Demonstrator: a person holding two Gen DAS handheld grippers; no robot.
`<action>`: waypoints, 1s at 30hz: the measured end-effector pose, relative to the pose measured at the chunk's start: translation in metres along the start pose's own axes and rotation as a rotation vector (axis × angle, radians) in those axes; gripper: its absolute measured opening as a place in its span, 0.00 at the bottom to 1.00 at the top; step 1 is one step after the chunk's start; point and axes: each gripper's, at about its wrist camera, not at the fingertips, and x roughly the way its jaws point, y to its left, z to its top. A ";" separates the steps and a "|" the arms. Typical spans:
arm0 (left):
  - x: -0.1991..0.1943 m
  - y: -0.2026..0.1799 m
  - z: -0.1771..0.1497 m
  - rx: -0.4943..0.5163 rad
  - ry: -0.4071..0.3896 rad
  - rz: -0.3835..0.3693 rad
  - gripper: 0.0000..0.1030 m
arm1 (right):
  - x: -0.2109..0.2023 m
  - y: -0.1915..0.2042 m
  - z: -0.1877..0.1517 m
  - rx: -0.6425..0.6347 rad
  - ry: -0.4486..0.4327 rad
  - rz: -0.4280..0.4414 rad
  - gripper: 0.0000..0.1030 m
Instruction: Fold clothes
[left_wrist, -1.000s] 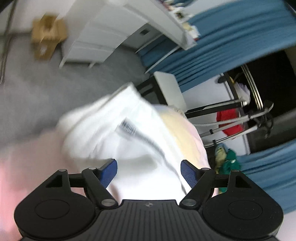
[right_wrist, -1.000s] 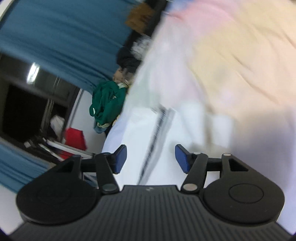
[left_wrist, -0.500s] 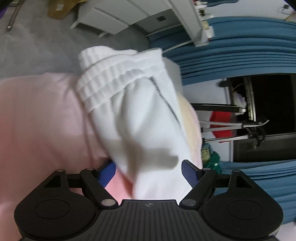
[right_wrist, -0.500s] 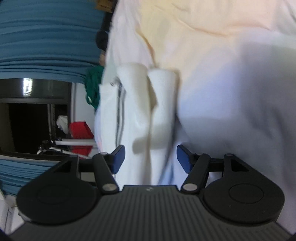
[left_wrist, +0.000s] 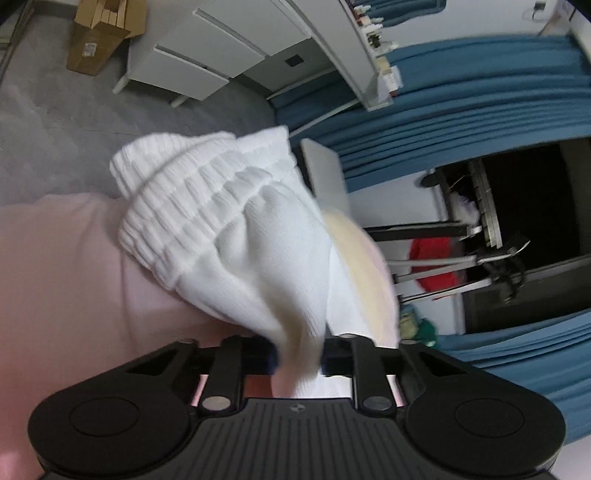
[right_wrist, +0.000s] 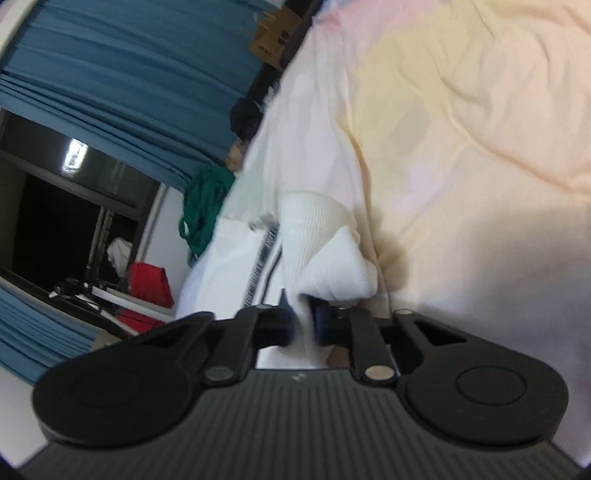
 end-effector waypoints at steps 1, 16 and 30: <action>-0.003 -0.002 0.001 0.009 -0.001 -0.002 0.15 | -0.004 0.002 0.001 0.001 -0.014 0.009 0.10; -0.046 -0.010 0.011 0.128 0.051 -0.020 0.12 | -0.101 -0.028 0.012 0.148 -0.037 0.006 0.08; -0.079 -0.013 0.003 0.391 0.045 0.123 0.30 | -0.125 -0.072 0.003 0.259 0.061 -0.080 0.15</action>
